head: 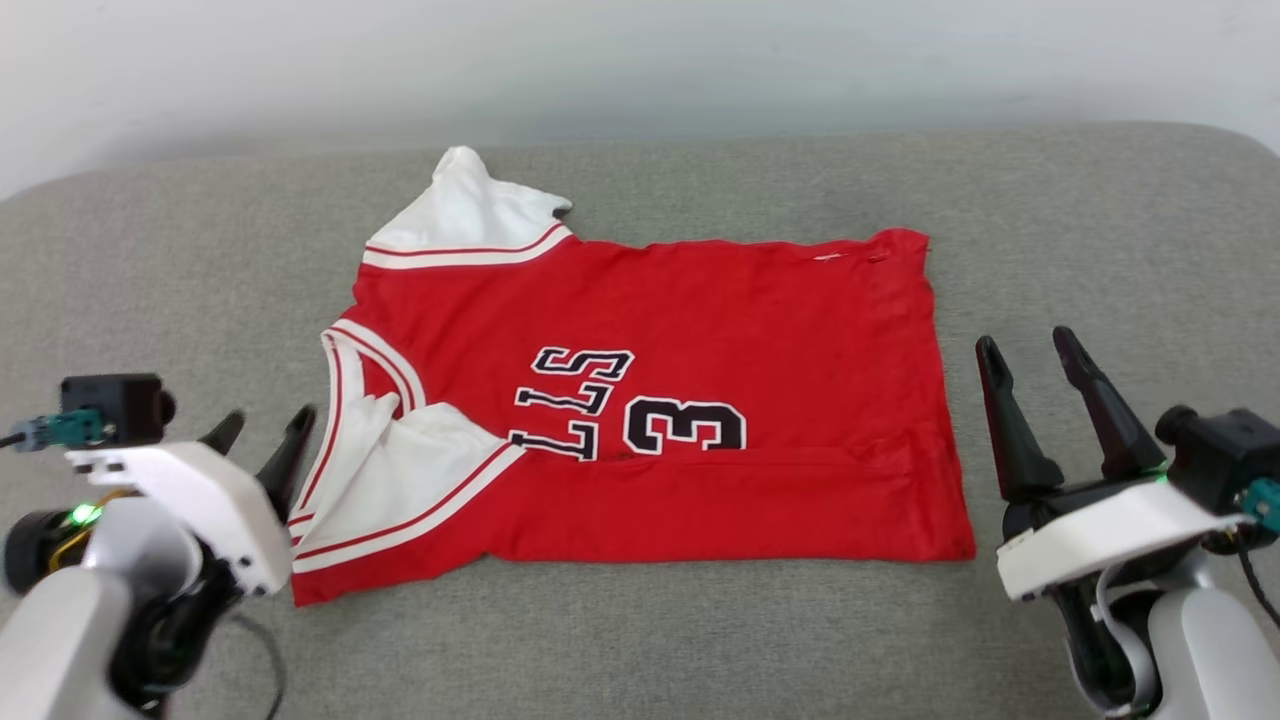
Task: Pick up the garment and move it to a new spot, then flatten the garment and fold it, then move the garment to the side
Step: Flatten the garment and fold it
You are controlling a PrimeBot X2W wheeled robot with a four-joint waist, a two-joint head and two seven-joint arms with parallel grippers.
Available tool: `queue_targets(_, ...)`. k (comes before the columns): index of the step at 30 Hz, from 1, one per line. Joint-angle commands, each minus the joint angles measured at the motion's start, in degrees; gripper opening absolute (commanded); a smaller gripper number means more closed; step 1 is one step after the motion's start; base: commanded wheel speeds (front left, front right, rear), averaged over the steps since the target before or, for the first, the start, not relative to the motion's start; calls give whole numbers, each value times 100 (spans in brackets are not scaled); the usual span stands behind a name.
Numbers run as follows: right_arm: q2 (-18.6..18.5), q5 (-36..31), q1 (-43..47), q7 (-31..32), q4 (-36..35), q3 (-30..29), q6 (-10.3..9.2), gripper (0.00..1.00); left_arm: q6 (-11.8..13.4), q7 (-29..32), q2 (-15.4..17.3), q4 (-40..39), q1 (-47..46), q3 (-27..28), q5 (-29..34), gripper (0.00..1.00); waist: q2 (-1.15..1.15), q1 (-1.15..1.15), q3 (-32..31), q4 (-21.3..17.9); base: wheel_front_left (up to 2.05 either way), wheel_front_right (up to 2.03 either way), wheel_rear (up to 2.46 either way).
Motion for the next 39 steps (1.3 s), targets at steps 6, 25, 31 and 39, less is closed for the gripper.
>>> queue_targets(6, 272, -199, 457, 29, -752, -103, -4, 100, 356, 1347, 745, -789, 621, 46, -343, 100, 0, 0, -3, -249, 0, 0, 0)
queue_targets(25, 530, -365, 573, 310, -1140, -382, -3, 100, 457, 1856, 416, -301, 1180, -24, -1005, 0, 0, 0, 629, -589, 0, 0, 0)
queue_targets(31, 421, -351, 592, 504, -1222, -628, -3, 100, 214, 1635, 429, -246, 976, 6, -951, 0, 0, 0, 540, -532, 0, 0, 0)
queue_targets(39, 211, -135, 585, 1831, -1163, -857, -3, 100, 169, 1191, 541, -739, 704, 113, -648, 0, 0, 0, 458, -376, 0, 0, 0)
